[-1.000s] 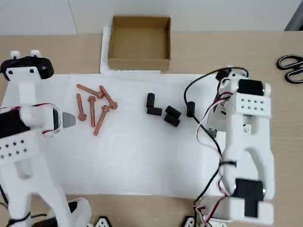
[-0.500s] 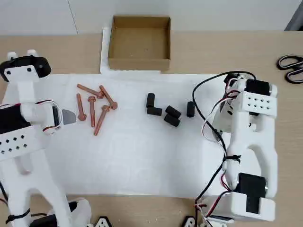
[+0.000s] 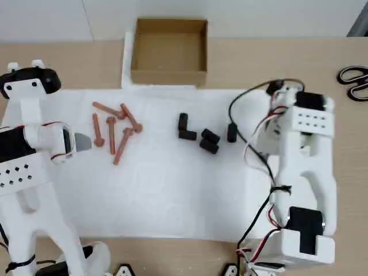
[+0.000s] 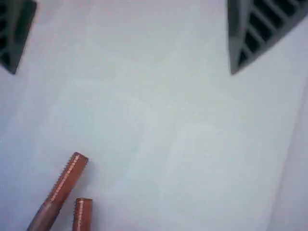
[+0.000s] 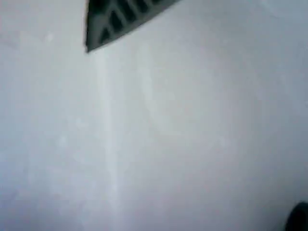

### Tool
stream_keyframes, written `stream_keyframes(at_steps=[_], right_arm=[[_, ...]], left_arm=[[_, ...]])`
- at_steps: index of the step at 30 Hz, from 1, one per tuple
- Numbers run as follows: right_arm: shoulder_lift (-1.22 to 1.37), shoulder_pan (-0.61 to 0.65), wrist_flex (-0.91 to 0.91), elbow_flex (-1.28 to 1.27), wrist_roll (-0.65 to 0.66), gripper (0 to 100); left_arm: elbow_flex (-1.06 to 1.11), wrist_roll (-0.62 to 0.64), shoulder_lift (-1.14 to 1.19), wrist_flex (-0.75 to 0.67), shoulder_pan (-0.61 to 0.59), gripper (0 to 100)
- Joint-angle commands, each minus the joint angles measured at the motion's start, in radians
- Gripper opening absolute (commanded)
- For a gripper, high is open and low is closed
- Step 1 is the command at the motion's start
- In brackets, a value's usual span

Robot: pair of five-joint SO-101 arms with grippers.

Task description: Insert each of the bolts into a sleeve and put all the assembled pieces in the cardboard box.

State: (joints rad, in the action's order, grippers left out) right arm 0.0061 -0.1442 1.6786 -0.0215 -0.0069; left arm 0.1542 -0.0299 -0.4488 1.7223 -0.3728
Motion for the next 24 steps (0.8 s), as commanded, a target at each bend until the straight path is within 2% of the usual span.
stream_keyframes(at_steps=[1, 8, 16, 21, 24], right_arm=[[-0.028, -0.047, -0.001, 0.121, 0.153, 20.1], [0.028, -0.041, -0.036, 0.149, 0.135, 20.1], [0.067, 0.150, -0.016, 0.281, 0.130, 19.8], [0.119, 0.263, -0.177, 0.281, 0.124, 19.8], [0.183, 0.289, -0.243, 0.281, 0.072, 19.8]], left_arm=[[-0.039, 0.008, 0.002, 0.017, -0.002, 27], [-0.007, 0.008, 0.000, 0.020, -0.003, 27], [-0.004, 0.009, 0.000, 0.017, 0.002, 27], [-0.002, 0.011, 0.000, 0.018, 0.002, 27], [-0.002, 0.011, -0.002, 0.020, 0.002, 27]])
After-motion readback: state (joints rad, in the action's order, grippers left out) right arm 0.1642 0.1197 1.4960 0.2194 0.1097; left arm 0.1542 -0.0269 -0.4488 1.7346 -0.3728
